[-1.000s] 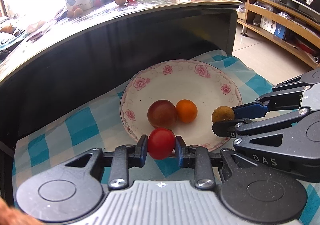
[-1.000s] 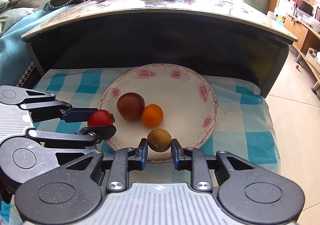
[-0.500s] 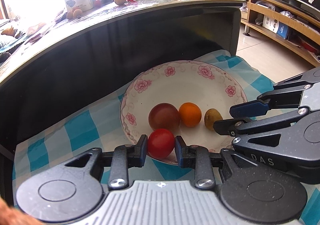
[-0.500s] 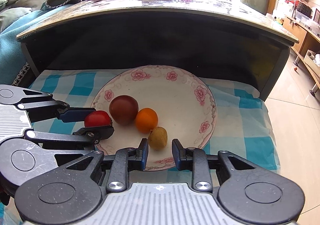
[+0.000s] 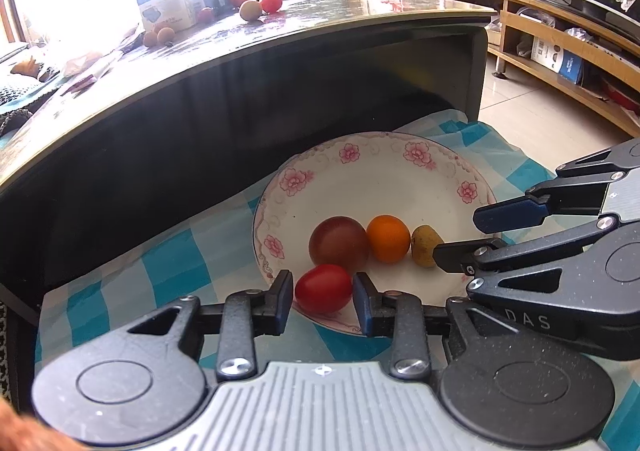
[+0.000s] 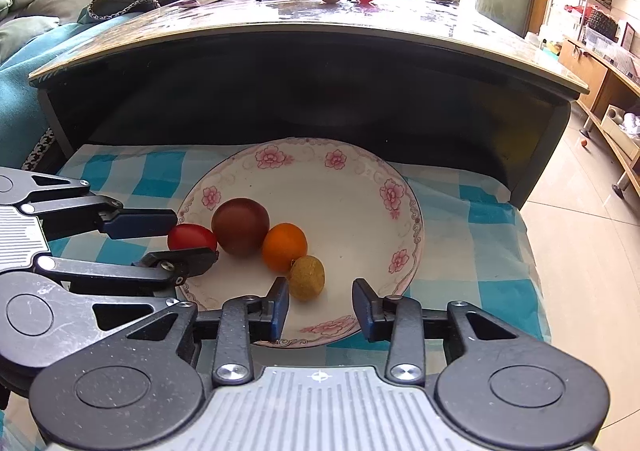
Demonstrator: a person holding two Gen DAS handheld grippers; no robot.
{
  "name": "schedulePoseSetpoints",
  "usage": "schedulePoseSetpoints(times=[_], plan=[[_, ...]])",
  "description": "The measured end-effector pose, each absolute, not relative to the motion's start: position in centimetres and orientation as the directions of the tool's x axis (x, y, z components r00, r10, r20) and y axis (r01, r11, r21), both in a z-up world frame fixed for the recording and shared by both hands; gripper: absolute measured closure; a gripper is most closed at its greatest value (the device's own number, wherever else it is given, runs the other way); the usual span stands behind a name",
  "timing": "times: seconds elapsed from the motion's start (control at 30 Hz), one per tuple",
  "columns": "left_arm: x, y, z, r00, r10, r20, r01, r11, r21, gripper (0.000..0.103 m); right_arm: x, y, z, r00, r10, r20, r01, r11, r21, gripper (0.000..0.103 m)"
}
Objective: Organize fruits
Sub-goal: 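Lower both fruits into the bowl and open both grippers, then move right gripper around a mandarin while left gripper reaches another mandarin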
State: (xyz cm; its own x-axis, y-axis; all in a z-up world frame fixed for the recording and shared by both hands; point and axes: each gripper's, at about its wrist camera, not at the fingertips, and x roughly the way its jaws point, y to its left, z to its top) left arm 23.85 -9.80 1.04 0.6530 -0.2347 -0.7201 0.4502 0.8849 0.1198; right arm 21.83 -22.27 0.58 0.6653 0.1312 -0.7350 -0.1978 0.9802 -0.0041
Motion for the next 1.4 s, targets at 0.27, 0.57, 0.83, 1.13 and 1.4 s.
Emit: schedulePoseSetpoints(times=[0.27,0.57,0.83,1.13,1.4], plan=[[23.4,-8.9,1.8,0.667,-0.223,-0.711,0.437,0.89,0.132,0.059,21.7,-22.3,1.0,0.678,0.131,-0.723,-0.197,0.98,-0.007,0.067],[21.8,-6.4,2.9,0.674,-0.223,-0.704,0.421,0.9,0.118,0.058,20.8,-22.6,2.7,0.704,0.131,-0.698,-0.188,0.982,-0.006,0.066],[18.3,-3.4,3.3,0.642,-0.234,-0.73,0.442,0.891,0.103,0.058,17.3,-21.4,3.5,0.678,0.199,-0.708,-0.283,0.959,-0.001,0.066],[14.8,-1.2,2.1,0.549,-0.285,-0.785,0.538,0.84,0.071,0.057,14.0,-17.6,1.0,0.525,0.332,-0.784,-0.504,0.863,0.028,0.065],[14.5,-0.6,-0.5,0.483,-0.305,-0.821,0.591,0.806,0.048,0.057,14.4,-15.5,-0.7,0.456,0.363,-0.813,-0.579,0.814,0.038,0.065]])
